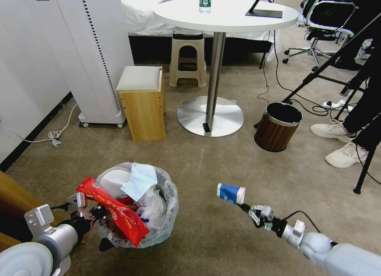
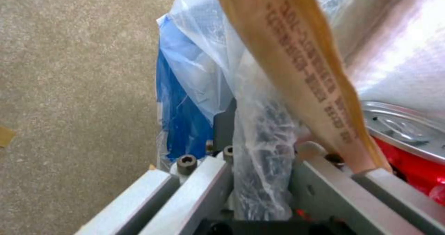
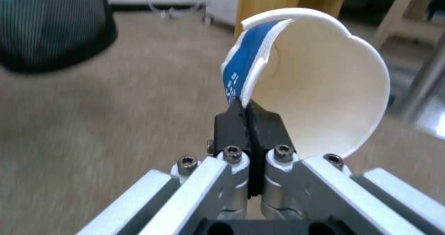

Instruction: Pick up the trash bin and place the garbage on the floor into it.

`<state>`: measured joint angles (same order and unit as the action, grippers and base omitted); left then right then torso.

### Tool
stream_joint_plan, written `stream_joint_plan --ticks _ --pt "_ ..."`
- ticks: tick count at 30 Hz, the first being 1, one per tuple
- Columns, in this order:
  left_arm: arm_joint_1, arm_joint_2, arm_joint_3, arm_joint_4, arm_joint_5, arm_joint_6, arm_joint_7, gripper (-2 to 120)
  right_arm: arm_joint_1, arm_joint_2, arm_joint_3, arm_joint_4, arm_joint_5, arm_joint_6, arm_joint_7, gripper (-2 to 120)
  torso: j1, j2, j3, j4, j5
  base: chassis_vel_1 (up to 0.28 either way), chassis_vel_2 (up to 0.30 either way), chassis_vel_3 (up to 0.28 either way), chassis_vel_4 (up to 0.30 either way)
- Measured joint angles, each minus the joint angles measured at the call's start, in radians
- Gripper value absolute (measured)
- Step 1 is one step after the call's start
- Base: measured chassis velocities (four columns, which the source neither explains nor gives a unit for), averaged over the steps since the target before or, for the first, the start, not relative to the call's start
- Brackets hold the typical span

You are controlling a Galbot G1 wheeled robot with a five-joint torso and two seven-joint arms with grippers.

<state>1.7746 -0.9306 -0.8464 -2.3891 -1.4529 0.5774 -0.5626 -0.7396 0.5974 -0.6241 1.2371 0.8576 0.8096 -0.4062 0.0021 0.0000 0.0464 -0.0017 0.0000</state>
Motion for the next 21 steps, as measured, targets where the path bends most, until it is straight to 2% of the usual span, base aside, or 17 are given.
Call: stream_joint_plan --ticks 8,21 --pt "0.001 0.035 0.012 0.001 -0.044 0.011 -0.023 0 0.093 -0.094 -0.017 0.166 0.038 0.0 0.006 0 0.0 0.0 0.0 -0.0002 -0.0003 0.0 0.0 0.0 0.0" --pt "-0.025 0.078 0.027 0.031 -0.11 0.014 -0.058 0 0.176 -0.15 -0.078 0.367 0.052 -0.008 0.029 0 0.0 0.0 0.0 0.0 -0.0002 0.0 0.0 0.0 0.0"
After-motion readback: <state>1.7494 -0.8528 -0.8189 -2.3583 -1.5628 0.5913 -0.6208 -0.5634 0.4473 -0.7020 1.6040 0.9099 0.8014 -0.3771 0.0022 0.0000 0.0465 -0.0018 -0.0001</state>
